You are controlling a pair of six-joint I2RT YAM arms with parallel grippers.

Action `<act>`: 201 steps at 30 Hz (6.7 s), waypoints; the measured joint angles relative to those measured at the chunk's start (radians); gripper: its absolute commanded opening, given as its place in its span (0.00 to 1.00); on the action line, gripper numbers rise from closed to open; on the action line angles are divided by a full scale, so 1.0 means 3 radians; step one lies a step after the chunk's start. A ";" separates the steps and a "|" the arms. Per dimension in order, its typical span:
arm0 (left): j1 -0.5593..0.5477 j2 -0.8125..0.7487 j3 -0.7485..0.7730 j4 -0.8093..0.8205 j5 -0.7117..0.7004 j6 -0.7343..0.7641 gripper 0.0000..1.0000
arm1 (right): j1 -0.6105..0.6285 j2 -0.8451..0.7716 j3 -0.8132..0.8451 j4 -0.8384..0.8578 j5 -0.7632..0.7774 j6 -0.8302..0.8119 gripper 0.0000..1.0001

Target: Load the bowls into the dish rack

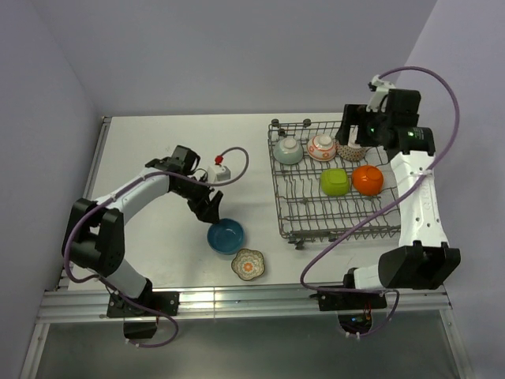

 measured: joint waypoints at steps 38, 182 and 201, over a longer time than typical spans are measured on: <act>0.0287 0.0727 0.1020 0.0678 -0.0001 -0.1245 0.00 | -0.0334 -0.0319 -0.0881 0.0852 -0.1605 0.1245 0.93; 0.0721 0.0369 0.0169 0.3001 0.0337 -0.4229 0.99 | 0.1364 0.1091 -0.0591 -0.0085 0.1514 0.0326 0.00; 0.0748 0.0369 0.0169 0.2993 0.0361 -0.4214 1.00 | 0.1478 0.1415 -0.0272 -0.0309 0.1399 0.0343 0.93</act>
